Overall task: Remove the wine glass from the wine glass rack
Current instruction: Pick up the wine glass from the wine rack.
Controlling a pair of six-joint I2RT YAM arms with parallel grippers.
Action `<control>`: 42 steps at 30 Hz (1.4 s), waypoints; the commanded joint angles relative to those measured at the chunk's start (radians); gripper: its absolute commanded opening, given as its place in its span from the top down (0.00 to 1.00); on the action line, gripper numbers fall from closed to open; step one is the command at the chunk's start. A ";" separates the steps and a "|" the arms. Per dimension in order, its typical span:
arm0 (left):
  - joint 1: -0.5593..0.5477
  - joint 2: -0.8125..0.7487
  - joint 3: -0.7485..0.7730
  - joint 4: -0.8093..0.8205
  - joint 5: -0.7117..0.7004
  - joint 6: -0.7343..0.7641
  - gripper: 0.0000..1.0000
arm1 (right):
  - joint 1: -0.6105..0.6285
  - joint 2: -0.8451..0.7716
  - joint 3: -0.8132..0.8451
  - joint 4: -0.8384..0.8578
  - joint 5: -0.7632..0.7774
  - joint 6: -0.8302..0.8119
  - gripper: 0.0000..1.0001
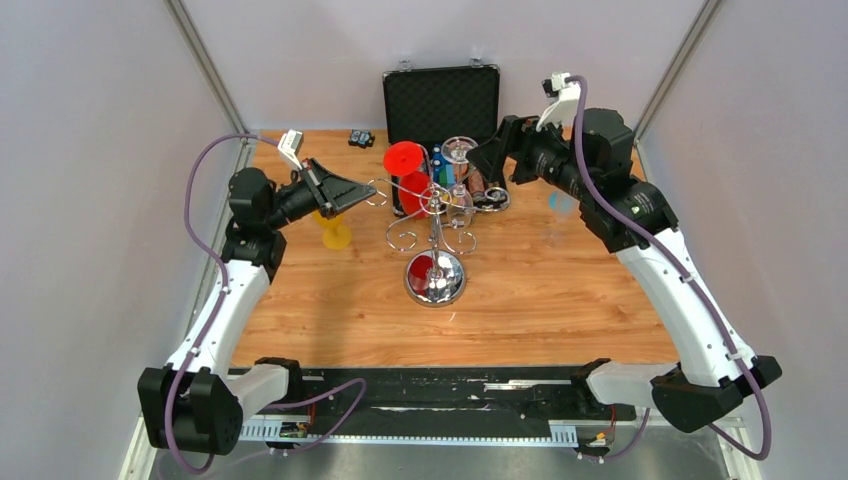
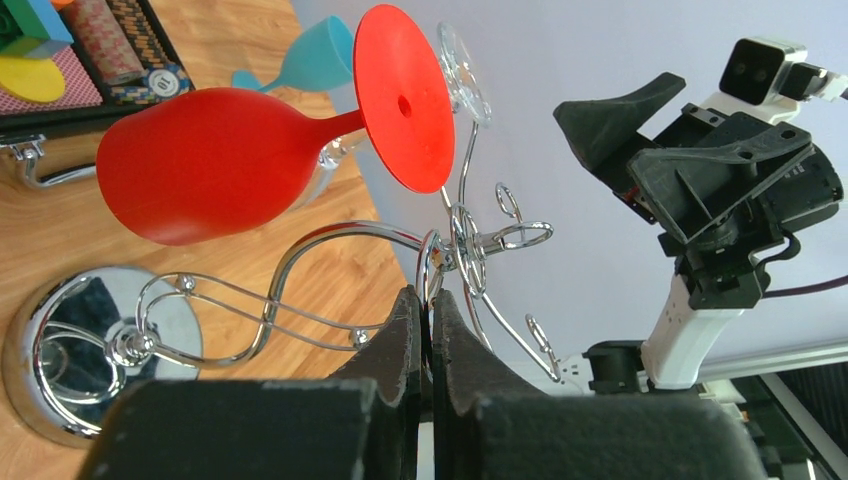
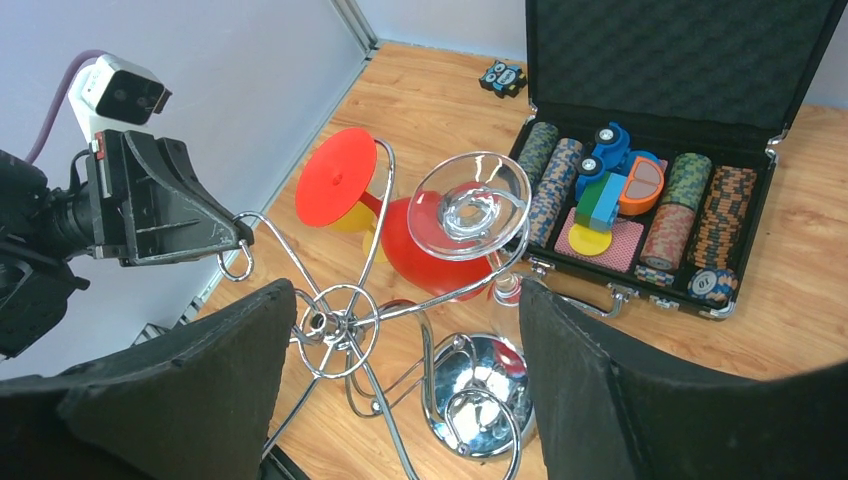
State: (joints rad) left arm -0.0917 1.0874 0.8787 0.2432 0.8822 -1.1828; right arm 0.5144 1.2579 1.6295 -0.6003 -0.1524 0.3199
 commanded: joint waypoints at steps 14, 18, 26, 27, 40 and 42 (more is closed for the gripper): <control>0.000 -0.011 -0.018 0.015 0.014 0.071 1.00 | -0.112 0.092 -0.001 0.084 -0.166 0.183 0.26; 0.000 -0.011 -0.024 0.014 0.017 0.074 1.00 | -0.117 0.119 0.000 0.101 -0.193 0.202 0.28; 0.000 -0.018 -0.023 0.003 0.023 0.080 1.00 | -0.126 0.163 0.008 0.130 -0.210 0.235 0.31; 0.000 -0.018 -0.022 0.001 0.024 0.080 1.00 | -0.127 0.167 0.008 0.132 -0.211 0.238 0.31; 0.000 -0.024 -0.024 -0.008 0.030 0.087 1.00 | -0.128 0.197 0.002 0.197 -0.283 0.280 0.34; 0.000 -0.026 -0.023 -0.012 0.031 0.090 1.00 | -0.128 0.192 -0.004 0.216 -0.294 0.284 0.34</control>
State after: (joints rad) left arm -0.0917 1.0798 0.8722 0.2340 0.8837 -1.1820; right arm 0.3893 1.4609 1.6234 -0.4820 -0.3969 0.5732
